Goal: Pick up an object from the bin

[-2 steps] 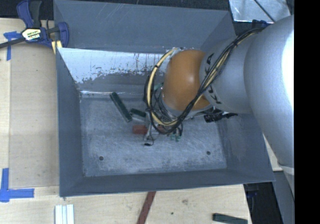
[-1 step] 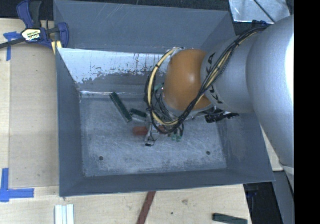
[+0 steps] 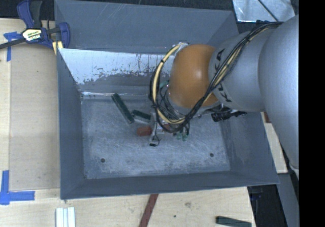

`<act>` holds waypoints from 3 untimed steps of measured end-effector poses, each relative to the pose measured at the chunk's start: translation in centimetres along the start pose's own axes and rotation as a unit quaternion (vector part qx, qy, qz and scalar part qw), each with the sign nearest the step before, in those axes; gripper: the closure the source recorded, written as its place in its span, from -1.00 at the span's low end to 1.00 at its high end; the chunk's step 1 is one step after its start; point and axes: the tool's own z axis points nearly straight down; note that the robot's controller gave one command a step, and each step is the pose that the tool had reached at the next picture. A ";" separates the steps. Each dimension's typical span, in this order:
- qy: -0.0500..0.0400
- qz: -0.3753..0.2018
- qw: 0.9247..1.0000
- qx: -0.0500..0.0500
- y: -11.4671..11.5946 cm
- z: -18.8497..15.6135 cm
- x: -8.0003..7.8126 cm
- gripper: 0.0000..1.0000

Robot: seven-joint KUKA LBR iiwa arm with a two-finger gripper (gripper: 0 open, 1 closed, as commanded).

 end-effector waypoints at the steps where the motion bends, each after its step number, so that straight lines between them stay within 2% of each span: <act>1: -0.004 0.000 1.000 -0.001 0.0 -1.4 -0.3 1.00; 2: 0.000 0.000 1.000 0.000 0.0 -3.3 -0.1 1.00; 3: -0.002 -0.001 1.000 -0.001 0.0 -5.3 -0.2 1.00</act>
Offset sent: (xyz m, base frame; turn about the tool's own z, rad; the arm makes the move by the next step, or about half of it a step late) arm 0.0000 0.0002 0.0005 0.0000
